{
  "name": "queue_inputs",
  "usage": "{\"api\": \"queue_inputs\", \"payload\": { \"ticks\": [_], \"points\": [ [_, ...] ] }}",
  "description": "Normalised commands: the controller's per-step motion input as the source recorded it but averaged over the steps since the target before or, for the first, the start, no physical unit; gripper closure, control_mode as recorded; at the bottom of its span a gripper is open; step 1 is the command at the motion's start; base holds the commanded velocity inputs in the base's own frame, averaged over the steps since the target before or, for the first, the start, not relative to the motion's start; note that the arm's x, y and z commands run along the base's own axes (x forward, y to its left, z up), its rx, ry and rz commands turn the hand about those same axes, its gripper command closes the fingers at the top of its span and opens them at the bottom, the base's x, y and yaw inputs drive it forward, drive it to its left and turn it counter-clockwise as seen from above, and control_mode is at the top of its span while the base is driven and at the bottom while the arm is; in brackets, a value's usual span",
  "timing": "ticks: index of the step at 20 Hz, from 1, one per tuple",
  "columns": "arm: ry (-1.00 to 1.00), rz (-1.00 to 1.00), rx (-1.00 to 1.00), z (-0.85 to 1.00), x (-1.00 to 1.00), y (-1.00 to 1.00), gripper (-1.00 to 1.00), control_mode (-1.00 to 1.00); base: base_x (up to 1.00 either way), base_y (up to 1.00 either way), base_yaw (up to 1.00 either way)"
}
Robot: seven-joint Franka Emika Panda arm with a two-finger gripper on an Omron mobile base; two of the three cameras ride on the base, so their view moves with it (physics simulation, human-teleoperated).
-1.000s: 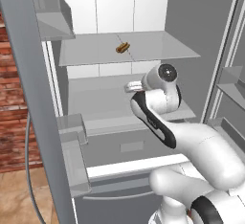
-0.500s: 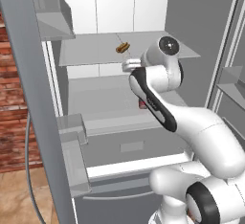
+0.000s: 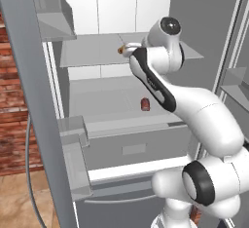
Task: Move the hot dog and pork loin from the top shelf to the second highest shelf to make space. Then, place the pitcher from the counter on the cleared top shelf.
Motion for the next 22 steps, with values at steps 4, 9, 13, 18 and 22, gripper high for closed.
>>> {"api": "queue_inputs", "payload": {
  "ticks": [4, 9, 13, 18, 22],
  "points": [
    [0.01, 0.0, 0.0, 0.03, 0.53, 0.0, -1.0, -1.0, 0.0, 0.0, 0.0],
    [0.02, 0.0, 0.0, 0.0, 0.61, 0.0, -1.0, -1.0, 0.0, 0.0, 0.0],
    [0.05, 0.0, 0.0, 0.0, 0.57, 0.1, -1.0, -1.0, 0.0, 0.0, 0.0],
    [0.02, 0.0, 0.0, 0.0, 0.43, 0.38, -1.0, -1.0, 0.0, 0.0, 0.0],
    [0.03, 0.0, 0.0, 0.0, 0.43, 0.23, -1.0, -1.0, 0.0, 0.0, 0.0]
  ]
}}
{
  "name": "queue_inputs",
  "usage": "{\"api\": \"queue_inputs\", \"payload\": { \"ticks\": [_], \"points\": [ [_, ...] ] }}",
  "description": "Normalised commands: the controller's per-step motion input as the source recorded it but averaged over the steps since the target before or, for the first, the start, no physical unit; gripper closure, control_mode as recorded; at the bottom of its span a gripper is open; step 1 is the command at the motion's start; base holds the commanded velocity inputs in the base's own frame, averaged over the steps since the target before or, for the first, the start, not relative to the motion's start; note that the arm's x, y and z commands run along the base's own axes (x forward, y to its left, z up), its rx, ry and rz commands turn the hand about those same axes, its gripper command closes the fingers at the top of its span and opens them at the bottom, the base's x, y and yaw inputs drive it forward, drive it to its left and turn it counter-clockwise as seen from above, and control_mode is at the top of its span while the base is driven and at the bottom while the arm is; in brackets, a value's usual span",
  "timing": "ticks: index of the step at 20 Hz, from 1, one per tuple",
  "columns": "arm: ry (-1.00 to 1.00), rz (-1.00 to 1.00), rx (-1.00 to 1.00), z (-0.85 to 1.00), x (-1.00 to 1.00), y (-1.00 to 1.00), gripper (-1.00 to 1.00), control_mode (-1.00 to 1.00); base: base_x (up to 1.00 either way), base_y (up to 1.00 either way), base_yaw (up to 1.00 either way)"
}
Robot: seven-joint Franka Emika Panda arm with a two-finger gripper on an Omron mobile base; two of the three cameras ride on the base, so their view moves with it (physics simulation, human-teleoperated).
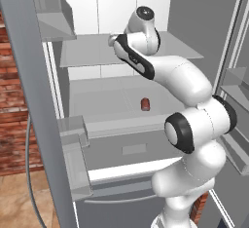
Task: Move the hot dog and pork loin from the top shelf to the second highest shelf to make space. Then, place the pitcher from the counter on the cleared top shelf.
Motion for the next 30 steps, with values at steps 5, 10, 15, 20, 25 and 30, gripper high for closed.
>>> {"api": "queue_inputs", "payload": {
  "ticks": [5, 10, 15, 20, 25, 30],
  "points": [
    [0.04, -0.06, 0.0, -0.02, 0.36, 0.0, -1.0, -1.0, 0.0, 0.0, 0.0],
    [0.04, -0.05, 0.0, -0.08, 0.34, 0.0, -1.0, -1.0, 0.0, 0.0, 0.0],
    [0.06, -0.05, 0.0, -0.21, 0.3, 0.0, -1.0, -1.0, 0.0, 0.0, 0.0],
    [0.05, -0.04, 0.0, -0.23, 0.31, 0.0, -1.0, -1.0, 0.0, 0.0, 0.0],
    [0.05, -0.03, 0.0, -0.25, 0.26, 0.0, -1.0, -1.0, 0.0, 0.0, 0.0],
    [0.06, -0.01, 0.0, -0.3, 0.22, 0.0, 1.0, -1.0, 0.0, 0.0, 0.0]
  ]
}}
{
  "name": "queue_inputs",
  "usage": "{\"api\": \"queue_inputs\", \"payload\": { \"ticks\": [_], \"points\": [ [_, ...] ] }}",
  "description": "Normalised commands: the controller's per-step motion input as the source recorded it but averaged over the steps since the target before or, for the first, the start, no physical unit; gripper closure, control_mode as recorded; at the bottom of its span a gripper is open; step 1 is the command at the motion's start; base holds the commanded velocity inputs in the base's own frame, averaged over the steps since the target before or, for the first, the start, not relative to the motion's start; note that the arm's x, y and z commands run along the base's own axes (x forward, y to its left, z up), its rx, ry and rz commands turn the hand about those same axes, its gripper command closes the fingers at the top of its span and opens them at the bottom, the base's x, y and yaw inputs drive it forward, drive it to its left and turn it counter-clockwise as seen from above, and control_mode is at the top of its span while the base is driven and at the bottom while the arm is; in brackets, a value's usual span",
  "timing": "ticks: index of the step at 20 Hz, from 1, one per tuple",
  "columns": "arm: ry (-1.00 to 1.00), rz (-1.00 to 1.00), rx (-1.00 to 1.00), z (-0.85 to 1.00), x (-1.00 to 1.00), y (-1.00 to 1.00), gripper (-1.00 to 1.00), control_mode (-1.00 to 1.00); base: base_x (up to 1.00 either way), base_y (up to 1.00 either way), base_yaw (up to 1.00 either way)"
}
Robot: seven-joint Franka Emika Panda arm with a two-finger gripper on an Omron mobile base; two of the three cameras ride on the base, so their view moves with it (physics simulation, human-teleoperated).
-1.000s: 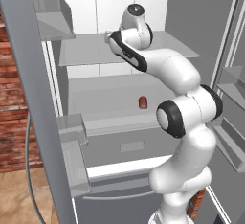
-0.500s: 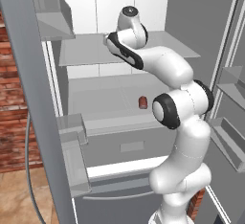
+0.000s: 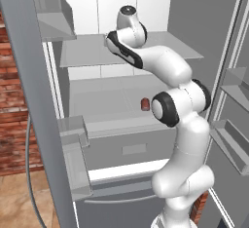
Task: Move the hot dog and pork loin from the top shelf to the second highest shelf to make space. Then, place the pitcher from the counter on the cleared top shelf.
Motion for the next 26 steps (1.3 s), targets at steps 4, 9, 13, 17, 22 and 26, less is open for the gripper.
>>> {"api": "queue_inputs", "payload": {
  "ticks": [4, 9, 13, 17, 22, 26],
  "points": [
    [0.01, 0.0, 0.0, -0.43, 0.01, 0.0, 1.0, -1.0, 0.0, 0.0, 0.0],
    [-0.14, 0.0, 0.0, -0.7, -0.43, 0.0, 1.0, -1.0, 0.0, 0.0, 0.0],
    [-0.24, 0.0, 0.0, -0.59, -0.83, 0.0, 1.0, -1.0, 0.0, 0.0, 0.0],
    [-0.23, 0.01, -0.01, -0.46, -1.0, 0.0, 1.0, -1.0, 0.0, 0.0, 0.0],
    [-0.01, 0.05, 0.0, 0.04, -1.0, 0.0, 1.0, -1.0, 0.0, 0.0, 0.0],
    [0.0, 0.05, 0.0, 0.27, -1.0, 0.02, 1.0, -1.0, 0.0, 0.0, 0.0]
  ]
}}
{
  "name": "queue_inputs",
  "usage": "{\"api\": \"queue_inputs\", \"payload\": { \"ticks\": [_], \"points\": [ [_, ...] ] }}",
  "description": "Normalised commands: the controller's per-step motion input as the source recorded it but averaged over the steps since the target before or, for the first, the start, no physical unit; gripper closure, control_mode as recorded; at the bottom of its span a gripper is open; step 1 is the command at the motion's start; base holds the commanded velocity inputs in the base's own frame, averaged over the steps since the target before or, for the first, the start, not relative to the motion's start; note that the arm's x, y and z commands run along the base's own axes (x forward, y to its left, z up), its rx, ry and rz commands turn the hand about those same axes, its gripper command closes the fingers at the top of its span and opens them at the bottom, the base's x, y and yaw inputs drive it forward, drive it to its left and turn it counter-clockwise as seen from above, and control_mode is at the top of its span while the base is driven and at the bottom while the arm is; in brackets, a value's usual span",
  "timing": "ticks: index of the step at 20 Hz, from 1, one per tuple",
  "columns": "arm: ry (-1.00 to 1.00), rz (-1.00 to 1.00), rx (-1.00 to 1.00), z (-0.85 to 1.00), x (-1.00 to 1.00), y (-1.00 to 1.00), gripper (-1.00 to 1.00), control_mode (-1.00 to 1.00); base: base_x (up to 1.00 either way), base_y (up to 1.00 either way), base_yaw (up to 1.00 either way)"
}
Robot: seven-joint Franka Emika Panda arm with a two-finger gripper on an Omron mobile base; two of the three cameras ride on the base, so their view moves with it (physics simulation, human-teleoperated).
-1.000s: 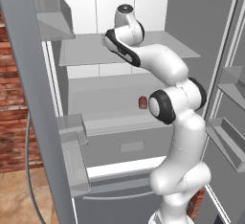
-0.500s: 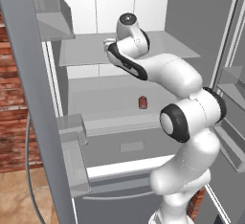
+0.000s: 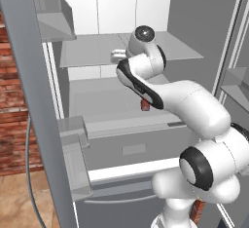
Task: Move the hot dog and pork loin from the top shelf to the second highest shelf to make space. Then, place the pitcher from the counter on the cleared top shelf.
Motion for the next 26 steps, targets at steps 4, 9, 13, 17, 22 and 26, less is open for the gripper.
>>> {"api": "queue_inputs", "payload": {
  "ticks": [4, 9, 13, 17, 22, 26],
  "points": [
    [0.0, 0.05, 0.0, 0.26, -1.0, 0.03, 1.0, -1.0, 0.0, 0.0, 0.0],
    [0.0, 0.05, 0.0, 0.03, -1.0, 0.0, 1.0, -1.0, 0.0, 0.0, 0.0],
    [0.0, 0.04, 0.0, -0.05, -1.0, 0.0, 1.0, -1.0, 0.0, 0.0, 0.0],
    [0.0, 0.04, 0.0, -0.26, -1.0, 0.0, 1.0, -1.0, 0.0, 0.0, 0.0],
    [0.01, 0.01, 0.0, -0.48, -0.93, 0.0, 1.0, -1.0, 0.0, 0.0, 0.0],
    [0.07, 0.0, 0.0, -0.53, -0.36, 0.0, 1.0, -1.0, 0.0, 0.0, 0.0]
  ]
}}
